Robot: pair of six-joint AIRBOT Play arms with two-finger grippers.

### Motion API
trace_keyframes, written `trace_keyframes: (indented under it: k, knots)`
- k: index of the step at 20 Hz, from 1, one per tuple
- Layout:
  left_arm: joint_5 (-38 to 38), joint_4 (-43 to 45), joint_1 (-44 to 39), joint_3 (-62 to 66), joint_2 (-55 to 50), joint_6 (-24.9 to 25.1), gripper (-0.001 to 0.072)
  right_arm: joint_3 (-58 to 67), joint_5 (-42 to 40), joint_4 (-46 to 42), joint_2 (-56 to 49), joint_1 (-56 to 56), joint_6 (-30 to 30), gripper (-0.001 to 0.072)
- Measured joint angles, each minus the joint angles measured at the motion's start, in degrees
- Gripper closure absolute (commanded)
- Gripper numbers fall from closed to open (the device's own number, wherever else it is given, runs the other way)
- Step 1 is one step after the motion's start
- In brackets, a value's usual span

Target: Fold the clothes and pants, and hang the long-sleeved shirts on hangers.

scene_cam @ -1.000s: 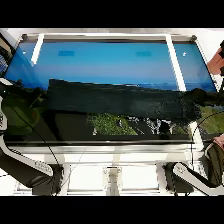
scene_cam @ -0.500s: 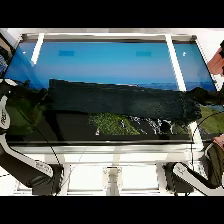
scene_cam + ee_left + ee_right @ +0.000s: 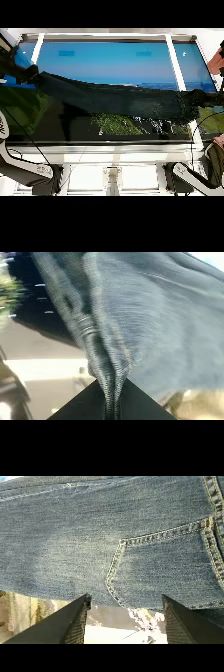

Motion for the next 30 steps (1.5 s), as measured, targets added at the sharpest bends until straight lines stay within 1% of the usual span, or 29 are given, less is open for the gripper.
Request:
trace_keyframes:
  k: [2,4,7,9,11,14,19,20,21,24,25,26,27,28,30]
  knots:
    - [-2.1,0.3,-5.5,5.1,0.3,0.2,0.0680,0.0,0.3,0.0,0.0,0.0,0.5,0.0217]
    - [-2.0,0.5,-11.5,8.1,0.4,-0.2,0.0680,0.0,0.6,0.0,0.0,0.0,0.9,0.0216]
    - [0.2,0.7,-20.9,10.1,0.0,-2.1,0.0680,0.0,0.9,0.0,0.0,0.1,1.6,0.0217]
    - [1.7,0.7,-27.1,10.7,-0.4,-2.3,0.0680,0.0,1.1,0.0,0.0,0.1,2.1,0.0216]
    - [4.1,0.7,-32.7,11.1,-1.0,-2.5,0.0680,0.0,1.9,0.0,0.0,0.1,2.4,0.0217]
    - [9.6,0.0,-39.8,11.3,-2.4,-2.7,0.0680,0.0,3.5,0.0,0.0,0.1,2.9,0.0217]
    - [18.8,-4.1,-47.8,11.4,-7.1,-2.9,0.0670,0.0,6.2,0.0,0.0,0.1,3.7,0.0216]
    - [20.0,-4.2,-48.9,11.4,-8.2,-3.0,0.0606,0.0,6.8,0.0,0.0,0.1,3.9,0.0217]
    - [20.9,-4.5,-49.9,11.3,-9.5,-3.5,0.0566,0.0,7.2,0.0,0.0,0.1,3.9,0.0217]
    - [22.6,-5.4,-52.1,11.3,-13.1,-4.7,0.0565,0.0,8.2,0.0,0.0,0.1,4.1,0.0216]
    - [22.9,-5.6,-52.8,11.2,-14.1,-5.0,0.0530,0.0,8.1,0.0,0.0,0.1,4.1,0.0216]
    - [23.3,-6.2,-53.5,11.2,-15.2,-5.1,0.0418,0.0,8.2,0.0,0.0,0.1,4.1,0.0216]
    - [23.8,-6.7,-54.1,11.2,-16.2,-5.3,0.0280,0.0,8.3,0.0,0.0,0.1,4.1,0.0216]
    - [24.3,-6.9,-54.8,11.2,-17.2,-5.3,0.0216,0.0,8.4,0.0,0.0,0.1,4.1,0.0216]
    - [24.9,-7.1,-55.6,11.2,-18.8,-5.5,0.0213,0.0,8.5,0.0,0.0,0.1,4.2,0.0216]
